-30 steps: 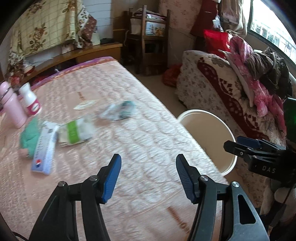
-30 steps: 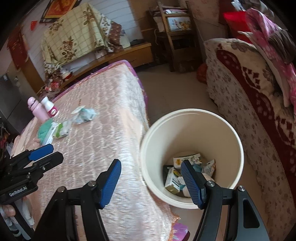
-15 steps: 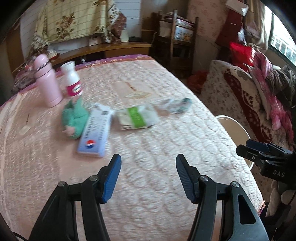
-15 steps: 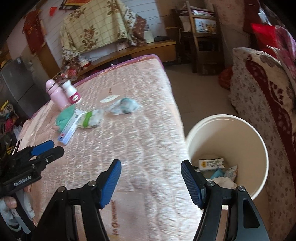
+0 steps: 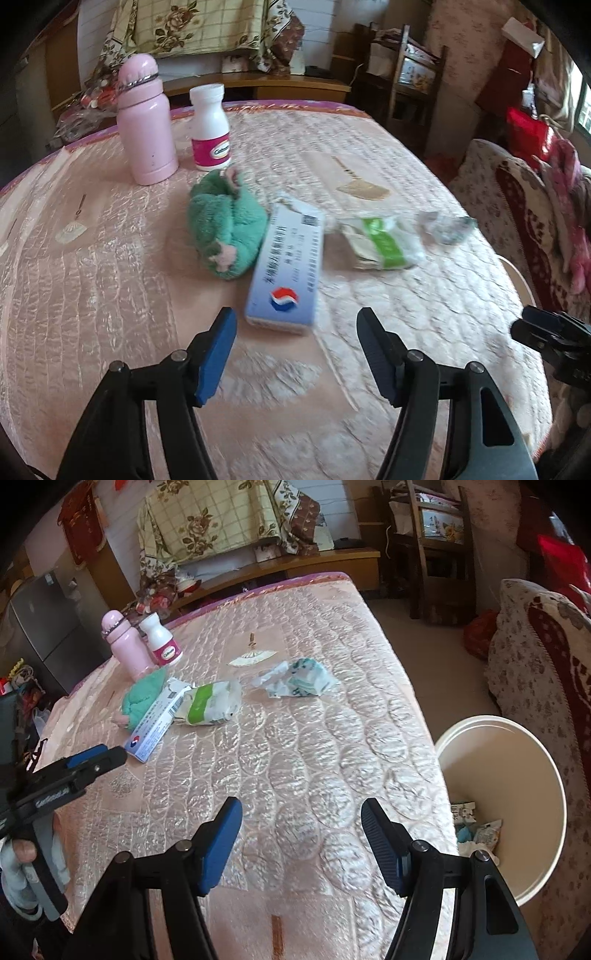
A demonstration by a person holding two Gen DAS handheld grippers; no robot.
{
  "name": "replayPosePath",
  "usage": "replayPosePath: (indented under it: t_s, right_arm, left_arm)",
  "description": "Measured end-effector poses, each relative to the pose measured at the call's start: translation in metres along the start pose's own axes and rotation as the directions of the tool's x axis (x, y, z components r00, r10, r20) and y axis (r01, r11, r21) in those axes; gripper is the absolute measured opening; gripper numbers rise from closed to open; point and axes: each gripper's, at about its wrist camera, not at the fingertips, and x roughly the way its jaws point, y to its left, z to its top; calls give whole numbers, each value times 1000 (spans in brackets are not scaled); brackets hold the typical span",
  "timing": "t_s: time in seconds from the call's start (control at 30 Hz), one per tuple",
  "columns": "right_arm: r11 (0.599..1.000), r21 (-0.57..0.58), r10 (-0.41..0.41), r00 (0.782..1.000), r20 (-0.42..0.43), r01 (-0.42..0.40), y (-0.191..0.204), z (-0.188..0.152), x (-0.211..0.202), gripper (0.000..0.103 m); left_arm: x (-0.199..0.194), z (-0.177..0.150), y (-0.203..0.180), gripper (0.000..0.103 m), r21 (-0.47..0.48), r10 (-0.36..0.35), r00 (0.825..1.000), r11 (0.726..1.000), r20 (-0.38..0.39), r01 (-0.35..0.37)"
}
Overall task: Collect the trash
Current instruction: 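Move both tools back over the bed toward the remaining trash, then grasp the white medicine box with the left tool while the right tool grasps the green-labelled packet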
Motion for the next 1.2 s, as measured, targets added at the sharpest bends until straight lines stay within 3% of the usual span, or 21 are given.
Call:
replayPosePath:
  t_s: [0.17,0.33,0.47,0.5,0.57,0.77,0.9,1.2]
  right_arm:
    - [1000,7,20,1000,-4,-20,3,11,13,71]
    - [999,-19,30,999,-17,-31,14,22,29,71]
    - [999,-34,38,999,-22,-39,24,30,40,71]
    - [999,-35,40,999,-21,-41,26,31,43,71]
    - [998,-33,46,999,-23,-47,30,36,48,71]
    - [996,-54,73,997,-22,-75,51,50,69,75]
    - [994,-64,89,996,-24,-91,71,63,87,76]
    - [989,-145,37,998,-41,-43,114,84,128,78]
  left_arm:
    - [22,13,9,68,-37,13,1000,999,-11,-14]
    - [44,26,3,76,-30,24,999,999,-28,-25]
    - [61,36,-3,76,-10,16,998,1000,-60,-17]
    - [61,36,-2,75,-10,13,998,1000,-62,-13]
    - [57,35,1,51,-3,15,998,1000,-56,-15]
    - [31,15,23,50,-13,-41,996,999,-76,40]
    - [11,1,30,50,-5,-26,998,1000,-65,26]
    - [-1,-14,39,50,-13,-14,998,1000,-62,13]
